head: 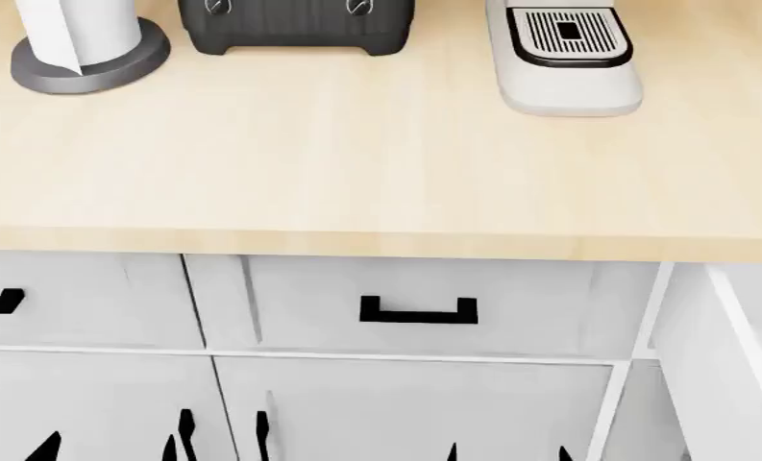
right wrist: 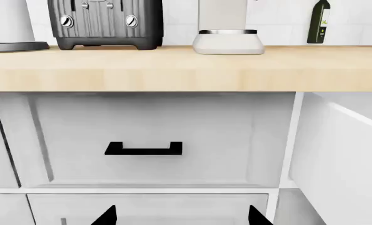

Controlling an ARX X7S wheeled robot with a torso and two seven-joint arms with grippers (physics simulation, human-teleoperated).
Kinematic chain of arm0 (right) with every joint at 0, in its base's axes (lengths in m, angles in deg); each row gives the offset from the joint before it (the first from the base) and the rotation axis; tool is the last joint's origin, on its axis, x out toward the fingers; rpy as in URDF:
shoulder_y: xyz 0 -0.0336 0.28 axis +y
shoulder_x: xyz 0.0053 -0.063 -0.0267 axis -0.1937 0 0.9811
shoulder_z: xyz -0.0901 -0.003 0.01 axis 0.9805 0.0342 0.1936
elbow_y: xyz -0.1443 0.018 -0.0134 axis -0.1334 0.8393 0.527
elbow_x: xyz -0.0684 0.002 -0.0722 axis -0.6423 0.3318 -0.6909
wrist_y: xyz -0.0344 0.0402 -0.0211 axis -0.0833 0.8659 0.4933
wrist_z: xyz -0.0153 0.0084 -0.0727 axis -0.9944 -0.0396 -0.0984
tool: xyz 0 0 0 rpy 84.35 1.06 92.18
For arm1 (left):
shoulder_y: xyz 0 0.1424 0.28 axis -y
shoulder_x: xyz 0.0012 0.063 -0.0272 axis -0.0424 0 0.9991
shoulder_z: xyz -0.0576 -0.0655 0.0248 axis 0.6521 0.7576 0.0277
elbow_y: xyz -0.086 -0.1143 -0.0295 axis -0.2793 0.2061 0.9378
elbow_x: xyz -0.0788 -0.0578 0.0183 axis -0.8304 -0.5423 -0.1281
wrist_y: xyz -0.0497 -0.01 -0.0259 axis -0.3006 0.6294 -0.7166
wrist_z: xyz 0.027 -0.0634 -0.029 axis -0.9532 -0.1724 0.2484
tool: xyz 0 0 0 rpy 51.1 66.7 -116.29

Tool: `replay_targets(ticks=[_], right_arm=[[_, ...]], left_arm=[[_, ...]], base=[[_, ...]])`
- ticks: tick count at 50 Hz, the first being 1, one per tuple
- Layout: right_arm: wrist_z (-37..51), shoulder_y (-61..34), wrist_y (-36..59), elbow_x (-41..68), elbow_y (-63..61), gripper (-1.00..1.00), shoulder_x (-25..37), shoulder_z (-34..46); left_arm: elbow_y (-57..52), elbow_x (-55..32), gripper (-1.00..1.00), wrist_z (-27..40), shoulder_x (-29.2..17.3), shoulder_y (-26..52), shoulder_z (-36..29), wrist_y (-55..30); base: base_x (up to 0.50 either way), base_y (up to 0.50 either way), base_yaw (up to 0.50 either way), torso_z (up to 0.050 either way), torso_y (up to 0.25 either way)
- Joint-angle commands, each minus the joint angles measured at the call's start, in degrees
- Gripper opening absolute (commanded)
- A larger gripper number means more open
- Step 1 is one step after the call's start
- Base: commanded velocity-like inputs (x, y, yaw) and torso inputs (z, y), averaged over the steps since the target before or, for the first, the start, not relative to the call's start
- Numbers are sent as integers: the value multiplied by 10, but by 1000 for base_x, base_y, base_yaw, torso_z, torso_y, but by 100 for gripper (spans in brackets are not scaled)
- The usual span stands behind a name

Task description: Close the right drawer.

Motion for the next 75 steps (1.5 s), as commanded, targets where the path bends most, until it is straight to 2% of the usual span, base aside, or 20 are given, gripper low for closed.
replay_targets(ticks=[1,7,17,21,24,27,29,33,35,37,42,46,57,70,75], right_arm=[[20,-9,9,-7,4,100,9,17],[36,2,19,1,-22,100,23,25],[46,-1,57,21,-74,100,37,29],[52,-50,148,33,-167,100,44,25],[52,-124,246,46,-244,100,52,23],[47,-233,356,51,-302,100,65,28],[41,-323,438,65,-337,100,73,23],[32,-430,527,94,-362,100,80,-3],[29,-515,585,100,-360,100,95,-9],[26,-564,601,100,-356,100,106,-5],[19,-651,665,114,-356,100,114,-6],[22,-689,680,113,-343,100,116,-6],[27,-695,670,103,-343,100,134,17],[18,-704,652,117,-345,100,133,-5],[18,-707,638,112,-339,100,142,6]], left_arm=[[0,-11,100,13,-9,1,-6,4],[0,-22,100,32,-20,7,-16,5],[-47,-57,100,44,-35,24,-11,-38],[-147,-90,100,44,-56,61,-3,-138],[-223,-107,100,53,-80,114,15,-221],[-304,-147,100,70,-98,202,48,-340],[-352,-188,100,86,-109,308,70,-450],[-381,-239,100,104,-114,456,88,-575],[-385,-272,100,125,-106,576,109,-661],[-379,-287,100,135,-103,642,119,-700],[-348,-288,100,142,-110,720,110,-726],[-329,-280,100,141,-121,737,99,-716],[-347,-292,100,144,-130,747,93,-739],[-350,-297,100,148,-134,756,88,-743],[-356,-303,100,152,-133,766,89,-755]], base=[[0,0,0,0,0],[0,0,0,0,0],[0,0,0,0,0],[0,0,0,0,0],[0,0,0,0,0],[0,0,0,0,0],[0,0,0,0,0],[0,0,0,0,0],[0,0,0,0,0],[0,0,0,0,0],[0,0,0,0,0],[0,0,0,0,0],[0,0,0,0,0],[0,0,0,0,0],[464,-49,0,0,0]])
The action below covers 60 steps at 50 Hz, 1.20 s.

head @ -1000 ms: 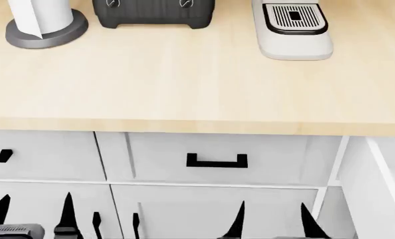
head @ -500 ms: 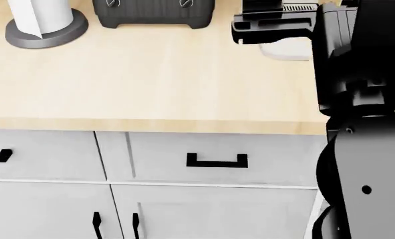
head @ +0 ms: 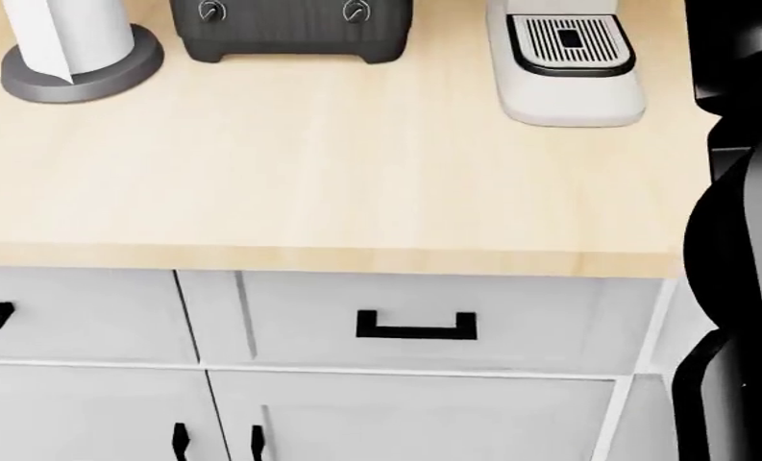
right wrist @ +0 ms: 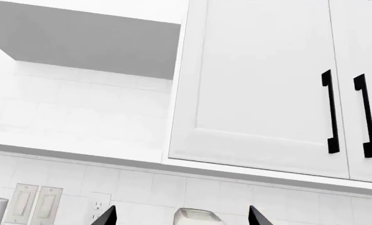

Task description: Close the right drawer.

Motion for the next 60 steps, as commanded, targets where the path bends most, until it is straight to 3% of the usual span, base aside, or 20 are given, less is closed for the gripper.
replay_targets(ticks=[1,41,48,60], right_arm=[[-3,-18,-7,2,6,100,8,0],[13,-14,0,6,-16,100,16,7],[3,0,-13,15,-9,100,17,1],[-3,2,-10,26,-5,100,18,-5]], left_arm=[[-6,-13,100,6,-1,24,-1,-22],[-15,-33,100,13,-18,26,5,-29],[-7,-28,100,13,-18,17,-4,-11],[-7,-33,100,16,-19,14,-2,-8]], base=[[500,-59,0,0,0],[498,-60,0,0,1],[0,0,-21,0,4],[0,0,-498,0,0]])
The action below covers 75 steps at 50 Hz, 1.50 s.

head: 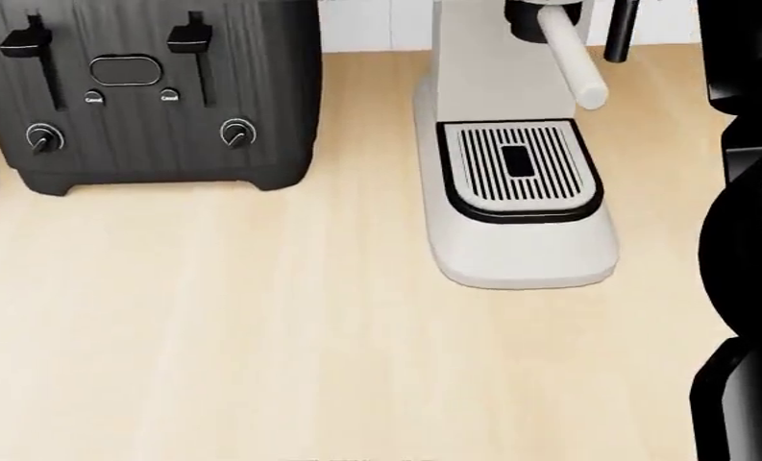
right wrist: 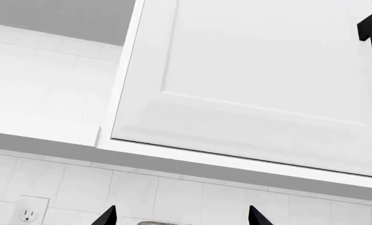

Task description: Close the right drawer.

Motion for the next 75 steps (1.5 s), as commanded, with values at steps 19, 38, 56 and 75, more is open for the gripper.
replay_targets(ticks=[19,38,56,75], right_arm=[[-4,5,-2,12,-4,100,7,-3],[-3,10,-16,14,3,100,13,3],[1,-9,26,29,-21,100,14,-5],[10,-7,30,32,-28,100,10,2]], left_arm=[[-4,-14,100,8,-4,0,4,-1],[4,-15,100,10,-9,-6,-2,13],[-8,-30,100,17,-12,-2,6,-3],[-11,-43,100,17,-22,-3,16,-9]], base=[[0,0,-500,0,0],[0,0,-500,0,0],[0,0,-500,0,0],[0,0,-500,0,0]])
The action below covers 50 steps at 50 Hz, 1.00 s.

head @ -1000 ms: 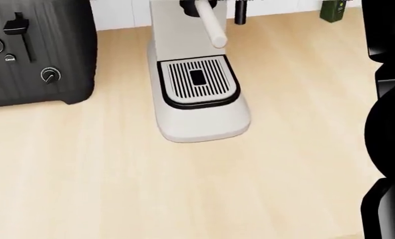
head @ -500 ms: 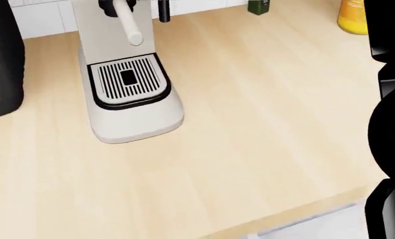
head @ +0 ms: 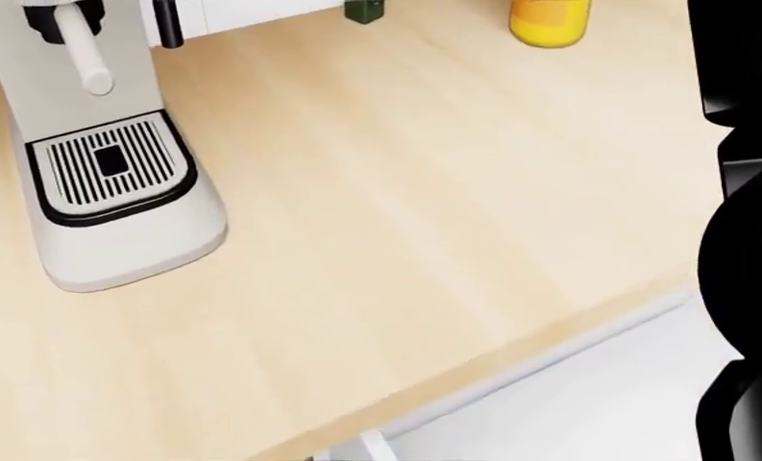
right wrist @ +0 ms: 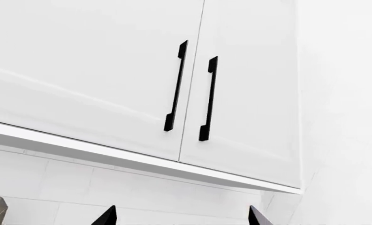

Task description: Close the right drawer.

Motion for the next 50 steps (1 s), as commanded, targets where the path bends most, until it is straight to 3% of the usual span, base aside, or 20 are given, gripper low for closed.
replay_targets(ticks=[1,50], right_arm=[[2,-4,12,6,-8,100,1,-2],[2,1,-4,16,-2,100,11,-3]], left_arm=[[2,-2,100,0,-5,-5,-1,7],[3,-16,100,14,-10,-13,-9,18]], base=[[0,0,-500,0,0],[0,0,-500,0,0]])
